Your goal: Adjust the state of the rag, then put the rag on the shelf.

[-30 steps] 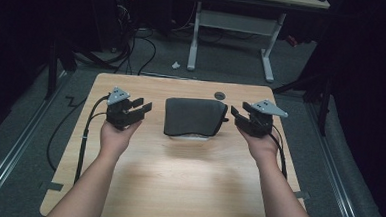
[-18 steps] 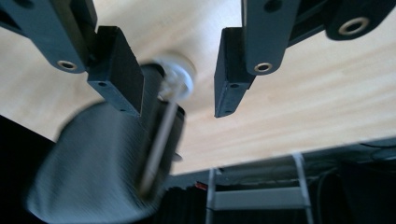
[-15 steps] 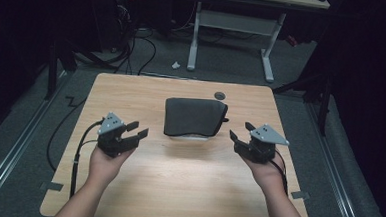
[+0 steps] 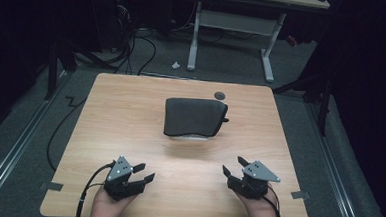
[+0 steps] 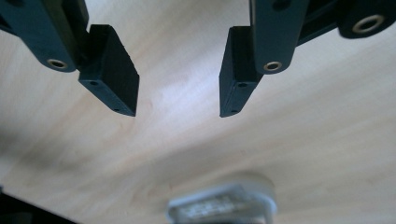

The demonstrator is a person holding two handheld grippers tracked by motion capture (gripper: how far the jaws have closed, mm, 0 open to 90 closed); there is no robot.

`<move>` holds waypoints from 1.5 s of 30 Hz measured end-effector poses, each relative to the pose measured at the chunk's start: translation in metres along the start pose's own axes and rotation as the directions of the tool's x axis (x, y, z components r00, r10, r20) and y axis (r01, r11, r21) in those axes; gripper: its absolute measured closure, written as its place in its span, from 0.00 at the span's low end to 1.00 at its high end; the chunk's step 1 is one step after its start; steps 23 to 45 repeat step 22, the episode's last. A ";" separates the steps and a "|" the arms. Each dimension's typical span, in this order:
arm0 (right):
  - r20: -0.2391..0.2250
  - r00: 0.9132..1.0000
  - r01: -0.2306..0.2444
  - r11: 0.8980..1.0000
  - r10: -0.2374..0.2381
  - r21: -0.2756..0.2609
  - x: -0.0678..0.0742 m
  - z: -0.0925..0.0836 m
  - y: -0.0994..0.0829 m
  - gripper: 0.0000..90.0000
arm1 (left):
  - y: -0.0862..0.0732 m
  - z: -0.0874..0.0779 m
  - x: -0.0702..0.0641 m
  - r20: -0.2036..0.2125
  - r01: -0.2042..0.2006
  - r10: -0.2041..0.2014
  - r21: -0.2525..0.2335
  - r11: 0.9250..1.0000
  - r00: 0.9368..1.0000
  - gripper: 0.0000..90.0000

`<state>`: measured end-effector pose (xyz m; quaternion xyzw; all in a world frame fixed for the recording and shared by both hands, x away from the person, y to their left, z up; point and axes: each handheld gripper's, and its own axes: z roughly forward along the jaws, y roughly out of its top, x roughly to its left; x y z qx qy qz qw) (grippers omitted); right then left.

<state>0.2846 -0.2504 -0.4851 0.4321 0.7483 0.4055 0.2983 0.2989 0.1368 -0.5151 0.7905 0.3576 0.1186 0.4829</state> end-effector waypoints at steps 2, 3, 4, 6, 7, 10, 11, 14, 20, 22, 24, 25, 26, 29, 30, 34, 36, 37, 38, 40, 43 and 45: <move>0.004 1.000 -0.010 1.000 0.010 0.023 0.004 0.004 -0.015 0.42 | -0.006 0.005 -0.002 0.009 0.030 -0.030 0.019 0.999 1.000 0.53; 0.013 1.000 -0.001 1.000 0.001 0.031 0.006 0.006 -0.023 0.42 | -0.006 0.007 -0.003 0.014 0.023 -0.023 0.033 0.999 1.000 0.53; 0.017 1.000 0.012 0.999 -0.012 0.043 0.008 0.007 -0.028 0.42 | -0.005 0.008 -0.006 0.021 0.004 -0.005 0.038 0.999 1.000 0.52; 0.003 1.000 0.017 0.998 -0.017 0.065 0.009 0.007 -0.033 0.42 | -0.003 0.008 -0.010 0.021 -0.010 0.009 0.030 0.999 1.000 0.51; 0.005 1.000 0.018 0.998 -0.018 0.064 0.010 0.006 -0.034 0.42 | -0.002 0.008 -0.009 0.017 -0.024 0.023 0.028 0.999 1.000 0.51; 0.009 1.000 0.008 0.998 -0.009 0.056 0.009 0.004 -0.036 0.42 | -0.002 0.007 -0.009 0.022 -0.008 0.008 0.025 1.000 1.000 0.51; 0.015 1.000 0.010 0.998 -0.010 0.055 0.009 0.004 -0.036 0.42 | -0.003 0.007 -0.008 0.023 -0.006 0.006 0.026 1.000 1.000 0.51; 0.011 1.000 0.003 0.999 -0.004 0.050 0.008 0.004 -0.035 0.42 | -0.005 0.007 -0.008 0.030 0.000 -0.001 0.034 0.999 1.000 0.51; 0.006 1.000 0.009 0.998 -0.009 0.059 0.007 0.006 -0.039 0.42 | -0.002 0.005 -0.009 0.028 -0.008 0.007 0.026 1.000 1.000 0.50; 0.001 1.000 0.010 0.998 -0.010 0.065 0.007 0.006 -0.041 0.42 | -0.001 0.004 -0.008 0.029 0.001 -0.001 0.020 1.000 1.000 0.50; 0.001 1.000 0.010 0.998 -0.010 0.065 0.007 0.006 -0.041 0.42 | -0.001 0.004 -0.008 0.029 0.001 -0.001 0.020 1.000 1.000 0.50; 0.001 1.000 0.010 0.998 -0.010 0.065 0.007 0.006 -0.041 0.42 | -0.001 0.004 -0.008 0.029 0.001 -0.001 0.020 1.000 1.000 0.50; 0.001 1.000 0.010 0.998 -0.010 0.065 0.007 0.006 -0.041 0.42 | -0.001 0.004 -0.008 0.029 0.001 -0.001 0.020 1.000 1.000 0.50; 0.001 1.000 0.010 0.998 -0.010 0.065 0.007 0.006 -0.041 0.42 | -0.001 0.004 -0.008 0.029 0.001 -0.001 0.020 1.000 1.000 0.50; 0.001 1.000 0.010 0.998 -0.010 0.065 0.007 0.006 -0.041 0.42 | -0.001 0.004 -0.008 0.029 0.001 -0.001 0.020 1.000 1.000 0.50; 0.001 1.000 0.010 0.998 -0.010 0.065 0.007 0.006 -0.041 0.42 | -0.001 0.004 -0.008 0.029 0.001 -0.001 0.020 1.000 1.000 0.50; 0.001 1.000 0.010 0.998 -0.010 0.065 0.007 0.006 -0.041 0.42 | -0.001 0.004 -0.008 0.029 0.001 -0.001 0.020 1.000 1.000 0.50; 0.001 1.000 0.010 0.998 -0.010 0.065 0.007 0.006 -0.041 0.42 | -0.001 0.004 -0.008 0.029 0.001 -0.001 0.020 1.000 1.000 0.50; 0.001 1.000 0.010 0.998 -0.010 0.065 0.007 0.006 -0.041 0.42 | -0.001 0.004 -0.008 0.029 0.001 -0.001 0.020 1.000 1.000 0.50; 0.001 1.000 0.010 0.998 -0.010 0.065 0.007 0.006 -0.041 0.42 | -0.001 0.004 -0.008 0.029 0.001 -0.001 0.020 1.000 1.000 0.50; 0.001 1.000 0.010 0.998 -0.010 0.065 0.007 0.006 -0.041 0.42 | -0.001 0.004 -0.008 0.029 0.001 -0.001 0.020 1.000 1.000 0.50; 0.001 1.000 0.010 0.998 -0.010 0.065 0.007 0.006 -0.041 0.42 | -0.001 0.004 -0.008 0.029 0.001 -0.001 0.020 1.000 1.000 0.50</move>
